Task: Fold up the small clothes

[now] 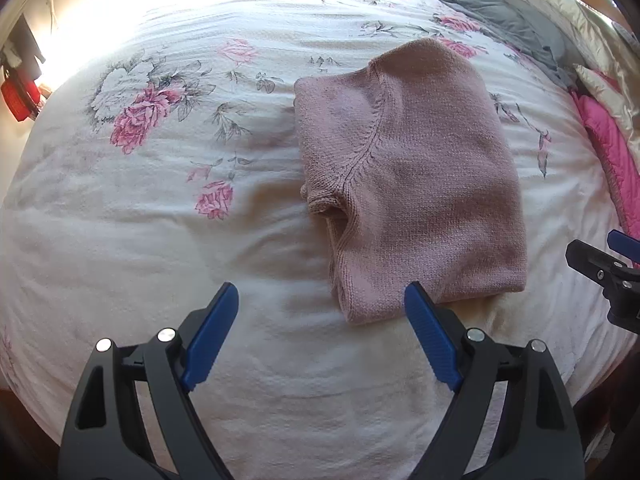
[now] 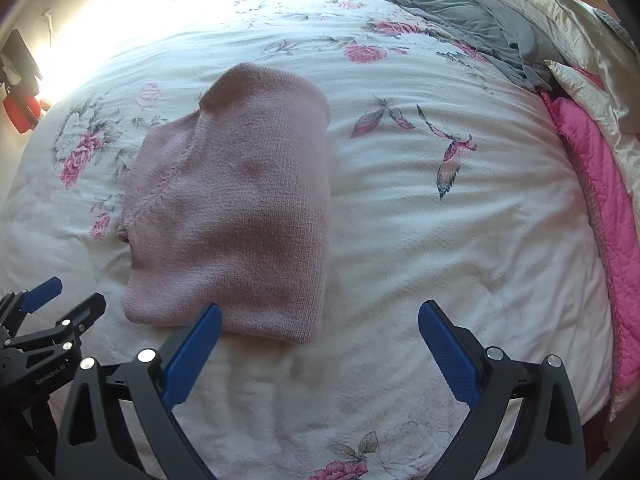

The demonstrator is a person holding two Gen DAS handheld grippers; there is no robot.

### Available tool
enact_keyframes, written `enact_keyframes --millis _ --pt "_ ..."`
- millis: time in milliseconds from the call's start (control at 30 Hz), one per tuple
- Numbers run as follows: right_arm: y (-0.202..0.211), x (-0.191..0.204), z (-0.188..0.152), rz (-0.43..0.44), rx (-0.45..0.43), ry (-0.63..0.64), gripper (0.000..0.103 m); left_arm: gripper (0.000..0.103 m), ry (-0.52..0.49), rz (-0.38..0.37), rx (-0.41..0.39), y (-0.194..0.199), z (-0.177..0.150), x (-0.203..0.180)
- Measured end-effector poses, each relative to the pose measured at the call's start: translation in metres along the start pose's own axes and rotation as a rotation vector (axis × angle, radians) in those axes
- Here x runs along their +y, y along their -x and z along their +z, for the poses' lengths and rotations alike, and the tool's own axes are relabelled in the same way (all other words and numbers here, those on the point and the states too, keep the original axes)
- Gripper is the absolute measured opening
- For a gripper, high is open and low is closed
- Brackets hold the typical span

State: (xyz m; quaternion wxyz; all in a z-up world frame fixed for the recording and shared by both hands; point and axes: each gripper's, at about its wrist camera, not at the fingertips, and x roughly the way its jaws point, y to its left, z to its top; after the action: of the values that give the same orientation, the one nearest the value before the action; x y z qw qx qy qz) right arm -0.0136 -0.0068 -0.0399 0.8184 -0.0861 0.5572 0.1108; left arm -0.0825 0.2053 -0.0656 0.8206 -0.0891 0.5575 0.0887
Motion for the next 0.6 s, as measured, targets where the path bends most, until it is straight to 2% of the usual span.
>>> enact_keyframes --millis 600 --pt "-0.0086 0.0009 0.0016 -0.069 0.001 0.028 0.099 0.084 -0.014 0.014 0.01 -0.0055 -0.0006 -0.0019"
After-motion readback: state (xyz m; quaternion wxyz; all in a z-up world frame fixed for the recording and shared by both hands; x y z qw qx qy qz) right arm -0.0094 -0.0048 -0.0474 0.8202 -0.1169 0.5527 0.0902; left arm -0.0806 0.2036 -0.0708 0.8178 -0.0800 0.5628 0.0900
